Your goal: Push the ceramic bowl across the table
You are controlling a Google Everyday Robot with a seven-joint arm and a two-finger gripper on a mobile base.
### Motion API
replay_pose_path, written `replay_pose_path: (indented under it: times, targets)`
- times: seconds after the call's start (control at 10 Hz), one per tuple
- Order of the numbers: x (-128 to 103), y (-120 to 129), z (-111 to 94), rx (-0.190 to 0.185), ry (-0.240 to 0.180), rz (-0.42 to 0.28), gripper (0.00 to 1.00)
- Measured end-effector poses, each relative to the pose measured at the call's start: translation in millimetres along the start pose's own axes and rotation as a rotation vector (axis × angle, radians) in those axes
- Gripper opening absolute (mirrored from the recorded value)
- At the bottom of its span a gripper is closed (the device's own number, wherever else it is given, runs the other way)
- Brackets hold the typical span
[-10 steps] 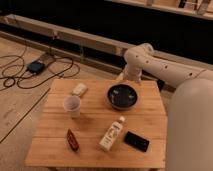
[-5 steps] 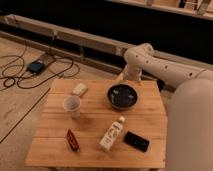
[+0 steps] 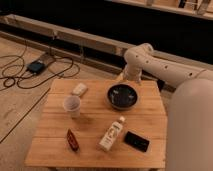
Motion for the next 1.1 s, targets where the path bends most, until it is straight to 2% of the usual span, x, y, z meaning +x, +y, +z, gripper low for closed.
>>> replay_pose_path:
  times: [0.9, 1.1]
  targets:
    - [0.5, -0.2, -0.3, 0.0, 0.001, -0.001, 0.8]
    - [-3.1, -0.8, 18.0, -0.004, -0.02, -0.023, 0.8]
